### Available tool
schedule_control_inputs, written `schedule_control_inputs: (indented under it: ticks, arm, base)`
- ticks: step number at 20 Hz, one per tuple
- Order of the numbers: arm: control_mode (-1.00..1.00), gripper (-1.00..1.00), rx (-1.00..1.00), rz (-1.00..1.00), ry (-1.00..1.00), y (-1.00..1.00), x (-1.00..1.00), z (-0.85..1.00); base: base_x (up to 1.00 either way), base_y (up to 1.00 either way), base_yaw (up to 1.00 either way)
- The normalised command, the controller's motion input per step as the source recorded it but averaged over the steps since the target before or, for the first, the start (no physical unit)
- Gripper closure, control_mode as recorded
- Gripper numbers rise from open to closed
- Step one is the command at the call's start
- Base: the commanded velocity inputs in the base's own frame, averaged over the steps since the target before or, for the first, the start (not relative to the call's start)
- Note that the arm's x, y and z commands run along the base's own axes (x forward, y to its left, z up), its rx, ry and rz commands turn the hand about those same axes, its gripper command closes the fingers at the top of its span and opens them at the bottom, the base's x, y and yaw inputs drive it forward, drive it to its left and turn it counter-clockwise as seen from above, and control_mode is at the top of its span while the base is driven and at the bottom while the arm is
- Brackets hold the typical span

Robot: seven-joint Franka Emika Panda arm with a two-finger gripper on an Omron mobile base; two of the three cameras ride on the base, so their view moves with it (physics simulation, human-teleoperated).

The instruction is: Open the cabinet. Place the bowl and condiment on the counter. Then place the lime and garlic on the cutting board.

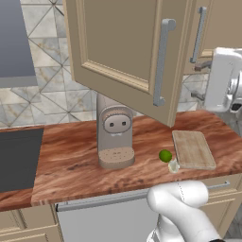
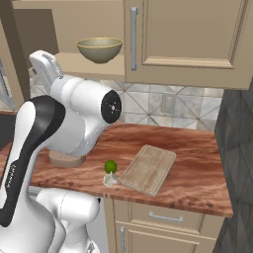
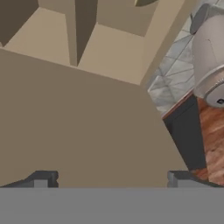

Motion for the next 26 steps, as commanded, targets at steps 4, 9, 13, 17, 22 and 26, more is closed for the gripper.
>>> schedule_control_inputs:
  ticks: [4, 9, 13, 17, 22, 26]
  arm:
    - [-1.0, -1.0, 0.02, 0.03, 0.0, 0.3, 0.33, 0.0]
    - [-1.0, -1.0, 0.02, 0.03, 0.0, 0.23, 0.22, 0.0]
    - [-1.0, -1.0, 0.01, 0.02, 0.0, 0.24, 0.16, 0.0]
    - [-1.0, -1.0, 0.01, 0.02, 0.0, 0.3, 0.2, 0.0]
    - [-1.0, -1.0, 0.01, 0.03, 0.01, 0.24, 0.13, 0.0]
    - [-1.0, -1.0, 0.03, 0.06, 0.01, 0.16, -0.1, 0.0]
  base:
    - [0.0, 0.0, 0.0]
    - [0.0, 0.0, 0.0]
    - [0.0, 0.0, 0.0]
    - [0.0, 0.0, 0.0]
    - [0.0, 0.0, 0.0]
    - [0.0, 0.0, 0.0]
